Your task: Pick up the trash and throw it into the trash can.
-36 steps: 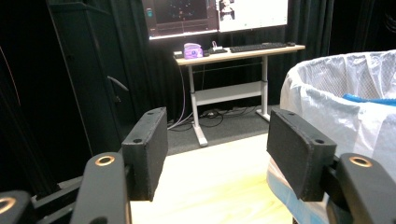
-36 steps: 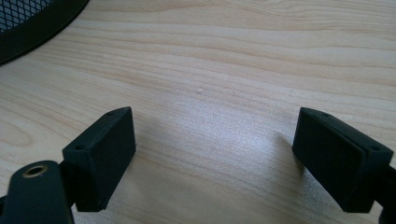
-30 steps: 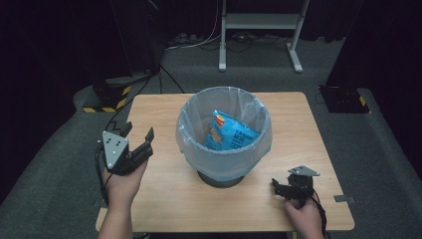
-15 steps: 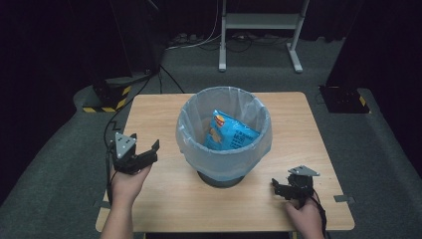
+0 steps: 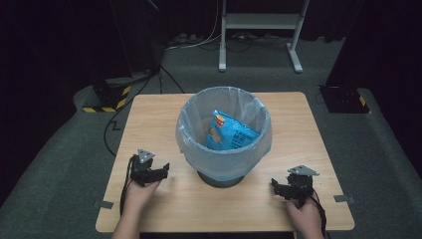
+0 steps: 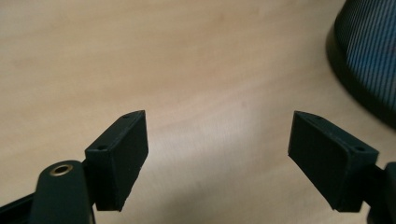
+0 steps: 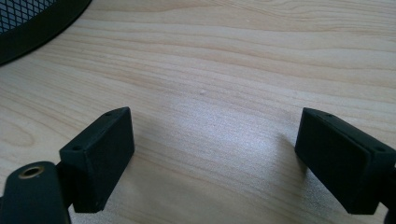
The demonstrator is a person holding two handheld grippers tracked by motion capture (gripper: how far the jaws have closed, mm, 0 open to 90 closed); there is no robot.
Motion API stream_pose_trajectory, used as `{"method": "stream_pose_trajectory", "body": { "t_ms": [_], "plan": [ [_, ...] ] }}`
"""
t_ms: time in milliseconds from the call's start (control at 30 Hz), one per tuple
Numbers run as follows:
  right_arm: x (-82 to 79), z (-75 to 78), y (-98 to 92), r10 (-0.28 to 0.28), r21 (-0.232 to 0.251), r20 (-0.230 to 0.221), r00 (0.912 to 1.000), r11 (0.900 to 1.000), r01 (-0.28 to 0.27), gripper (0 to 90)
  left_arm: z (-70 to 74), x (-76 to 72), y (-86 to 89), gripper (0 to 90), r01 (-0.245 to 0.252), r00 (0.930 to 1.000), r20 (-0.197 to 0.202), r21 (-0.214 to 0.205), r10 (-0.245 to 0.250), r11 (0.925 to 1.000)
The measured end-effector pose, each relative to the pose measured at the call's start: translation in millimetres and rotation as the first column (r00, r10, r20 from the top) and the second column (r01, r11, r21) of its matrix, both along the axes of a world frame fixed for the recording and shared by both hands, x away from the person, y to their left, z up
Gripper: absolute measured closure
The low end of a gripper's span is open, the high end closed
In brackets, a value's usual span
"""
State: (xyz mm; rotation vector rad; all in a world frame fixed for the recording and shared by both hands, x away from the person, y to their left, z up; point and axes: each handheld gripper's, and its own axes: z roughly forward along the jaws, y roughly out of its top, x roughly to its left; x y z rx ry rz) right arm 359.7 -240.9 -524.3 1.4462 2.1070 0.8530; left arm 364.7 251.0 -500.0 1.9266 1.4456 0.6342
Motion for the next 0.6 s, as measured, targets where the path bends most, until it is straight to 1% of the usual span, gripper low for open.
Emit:
{"method": "stream_pose_trajectory", "body": {
  "t_ms": [33,67,133,167,200,233,300,400,500,600],
  "plan": [
    [0.1,0.0,0.0,0.001,0.0,0.001,1.0,1.0,-0.001,11.5,-4.4,-2.6,-0.1,19.8,-0.003,0.9998,-0.02,-0.003,0.003,1.0],
    [0.1,-0.1,0.0,0.002,0.0,0.001,1.0,1.0,-0.002,11.5,-7.3,-4.9,-0.2,19.8,-0.005,0.9996,-0.029,-0.001,0.005,1.0],
    [0.2,-0.1,0.0,0.002,0.001,0.0,1.0,1.0,-0.002,11.5,-15.8,-13.7,-0.2,20.0,-0.029,0.998,-0.057,-0.012,0.028,0.9995],
    [0.2,-0.1,0.1,0.002,0.0,0.0,1.0,1.0,-0.002,11.5,-19.5,-17.8,-0.7,20.8,-0.03,0.997,-0.072,-0.015,0.029,0.9994],
    [0.2,0.0,0.1,0.002,0.0,0.0,1.0,1.0,-0.002,11.6,-22.8,-23.7,-2.3,20.1,-0.026,0.998,-0.057,0.003,0.026,0.9997],
    [0.2,-0.1,0.1,0.003,0.001,0.001,1.0,1.0,-0.003,11.6,-25.1,-29.9,-2.9,18.2,-0.027,0.999,-0.036,0.006,0.028,0.9996],
    [0.1,-0.3,0.2,0.005,0.001,0.004,1.0,1.0,-0.005,11.7,-28.8,-40.2,-3.2,17.4,-0.049,0.9988,0.002,-0.007,0.049,0.9988],
    [-0.2,-0.3,0.4,0.004,-0.001,0.004,1.0,1.0,-0.004,12.3,-29.1,-44.4,-5.1,18.1,-0.048,0.9988,0.007,-0.005,0.048,0.9988],
    [-0.5,-0.3,0.4,0.007,-0.003,0.01,0.9999,1.0,-0.007,13.0,-29.0,-43.9,-6.9,18.3,-0.032,0.9995,0.005,-0.006,0.032,0.9995],
    [-0.7,-0.3,0.6,0.005,-0.002,0.01,0.9999,1.0,-0.005,13.1,-29.0,-43.5,-6.7,18.4,-0.027,0.9996,0.005,-0.008,0.027,0.9996]
  ]
}}
